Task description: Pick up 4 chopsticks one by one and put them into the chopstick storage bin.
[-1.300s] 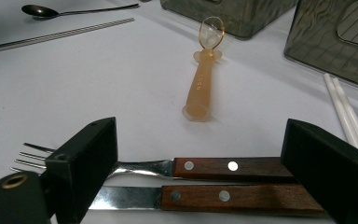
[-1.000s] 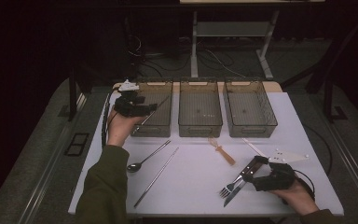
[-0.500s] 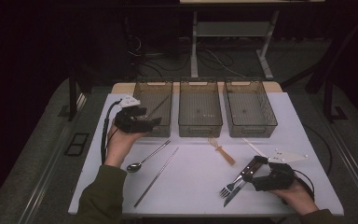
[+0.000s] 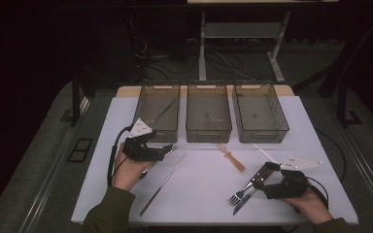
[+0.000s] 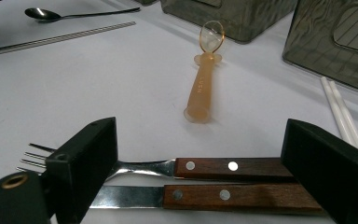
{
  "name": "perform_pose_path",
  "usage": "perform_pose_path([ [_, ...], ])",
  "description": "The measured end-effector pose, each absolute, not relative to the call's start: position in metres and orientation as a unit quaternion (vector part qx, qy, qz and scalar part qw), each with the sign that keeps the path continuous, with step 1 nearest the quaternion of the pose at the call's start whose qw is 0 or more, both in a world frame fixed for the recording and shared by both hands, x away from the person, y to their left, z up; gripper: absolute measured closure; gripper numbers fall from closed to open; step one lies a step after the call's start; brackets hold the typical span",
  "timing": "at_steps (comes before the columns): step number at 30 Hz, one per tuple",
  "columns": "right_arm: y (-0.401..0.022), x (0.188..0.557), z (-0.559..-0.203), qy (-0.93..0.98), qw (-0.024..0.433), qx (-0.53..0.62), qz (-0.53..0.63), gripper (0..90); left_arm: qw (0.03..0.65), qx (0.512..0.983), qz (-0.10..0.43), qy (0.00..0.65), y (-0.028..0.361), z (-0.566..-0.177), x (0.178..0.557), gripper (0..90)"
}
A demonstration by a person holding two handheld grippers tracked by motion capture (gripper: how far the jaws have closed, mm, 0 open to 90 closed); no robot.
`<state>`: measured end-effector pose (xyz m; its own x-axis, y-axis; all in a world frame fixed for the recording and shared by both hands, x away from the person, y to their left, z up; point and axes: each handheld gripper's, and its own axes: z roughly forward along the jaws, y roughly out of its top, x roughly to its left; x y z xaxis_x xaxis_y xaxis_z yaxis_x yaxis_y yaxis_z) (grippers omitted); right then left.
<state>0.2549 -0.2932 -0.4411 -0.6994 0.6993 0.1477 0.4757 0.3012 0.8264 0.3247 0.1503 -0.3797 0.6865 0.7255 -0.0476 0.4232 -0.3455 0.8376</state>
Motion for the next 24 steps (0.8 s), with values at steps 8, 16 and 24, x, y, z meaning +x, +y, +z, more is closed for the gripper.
perform_pose_path([
  [8, -0.293, 0.256, -0.441, 0.797, 0.12, 0.37, 0.463, 10.7, 0.438, 0.811, 0.164, 0.351, 0.153, -0.388, 0.308, 20.6],
  [16, -0.294, 0.256, -0.441, 0.796, 0.122, 0.372, 0.462, 10.7, 0.436, 0.813, 0.159, 0.352, 0.159, -0.393, 0.289, 31.1],
  [24, -0.295, 0.256, -0.441, 0.795, 0.123, 0.373, 0.462, 10.7, 0.419, 0.826, 0.139, 0.35, 0.16, -0.405, 0.273, 45.0],
])
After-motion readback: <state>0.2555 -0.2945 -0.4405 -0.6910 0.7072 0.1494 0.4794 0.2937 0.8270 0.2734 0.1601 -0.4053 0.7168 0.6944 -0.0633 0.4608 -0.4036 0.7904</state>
